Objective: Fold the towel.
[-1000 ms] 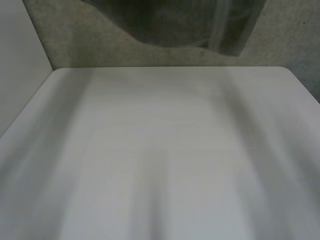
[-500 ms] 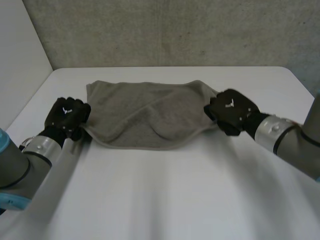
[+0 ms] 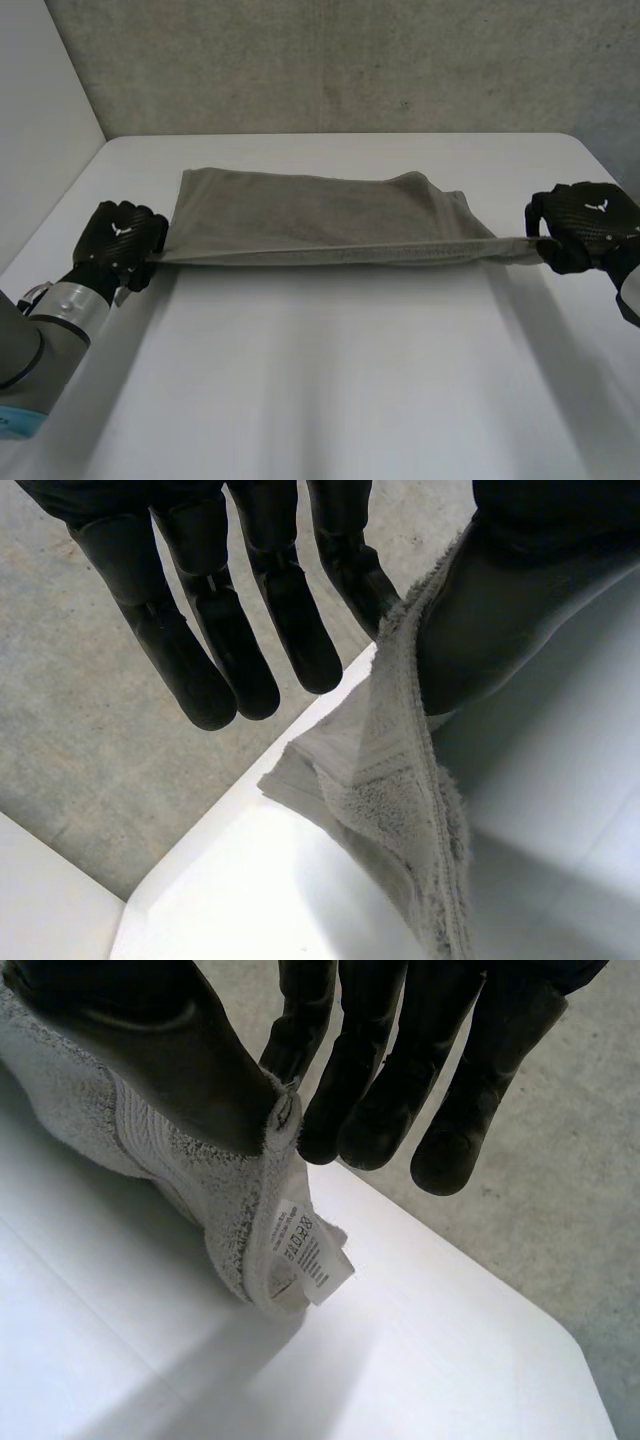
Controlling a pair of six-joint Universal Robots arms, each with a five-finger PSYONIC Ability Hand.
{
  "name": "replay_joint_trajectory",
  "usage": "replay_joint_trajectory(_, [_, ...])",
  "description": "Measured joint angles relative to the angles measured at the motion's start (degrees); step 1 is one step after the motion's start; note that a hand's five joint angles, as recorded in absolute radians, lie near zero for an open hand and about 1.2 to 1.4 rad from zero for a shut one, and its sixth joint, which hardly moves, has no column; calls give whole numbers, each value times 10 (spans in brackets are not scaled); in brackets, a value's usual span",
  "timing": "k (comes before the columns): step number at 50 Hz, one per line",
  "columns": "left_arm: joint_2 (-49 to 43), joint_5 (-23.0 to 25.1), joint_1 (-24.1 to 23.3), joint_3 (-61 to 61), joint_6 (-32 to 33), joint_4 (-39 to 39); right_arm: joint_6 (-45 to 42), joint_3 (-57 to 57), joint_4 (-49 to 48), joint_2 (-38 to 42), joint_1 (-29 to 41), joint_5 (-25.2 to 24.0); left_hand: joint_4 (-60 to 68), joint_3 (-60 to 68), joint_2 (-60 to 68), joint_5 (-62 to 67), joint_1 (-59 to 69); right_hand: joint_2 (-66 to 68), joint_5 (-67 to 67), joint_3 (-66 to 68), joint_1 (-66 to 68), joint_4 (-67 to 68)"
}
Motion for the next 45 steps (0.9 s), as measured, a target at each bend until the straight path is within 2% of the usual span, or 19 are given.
replay_joint_trajectory(6, [-13,-2,-4,2,-1,0,2,22,-28,6,-1,1,-7,-16,-8,-10,-6,0,0,0,0,0])
replay_joint_trajectory(12, [-16,-4,-3,2,0,-1,0,25,-40,11,-3,2,-93,-103,-92,-95,-88,0,0,0,0,0])
replay_joint_trajectory(15, [-17,-4,-1,1,1,-1,0,25,-42,12,-5,2,-92,-102,-92,-95,-88,0,0,0,0,0])
replay_joint_trajectory(19, [-15,-5,2,-1,1,-3,0,26,-43,17,-8,2,-14,-27,-18,-24,-14,0,0,0,0,0])
replay_joint_trajectory(23, [-7,-6,6,-7,1,-8,0,29,-42,21,-7,3,0,-6,-1,-3,0,0,0,0,0,0])
replay_joint_trajectory(30, [74,-2,7,-33,1,-19,1,19,-28,10,-6,4,0,-4,-1,-3,0,0,0,0,0,0])
replay_joint_trajectory(34, [143,0,7,-45,-1,-38,0,2,-1,-27,-5,2,0,-4,-1,-3,0,0,0,0,0,0])
replay_joint_trajectory(45, [302,6,14,-61,-5,-156,-13,-46,146,-121,-7,-8,0,-3,-1,-3,0,0,0,0,0,0])
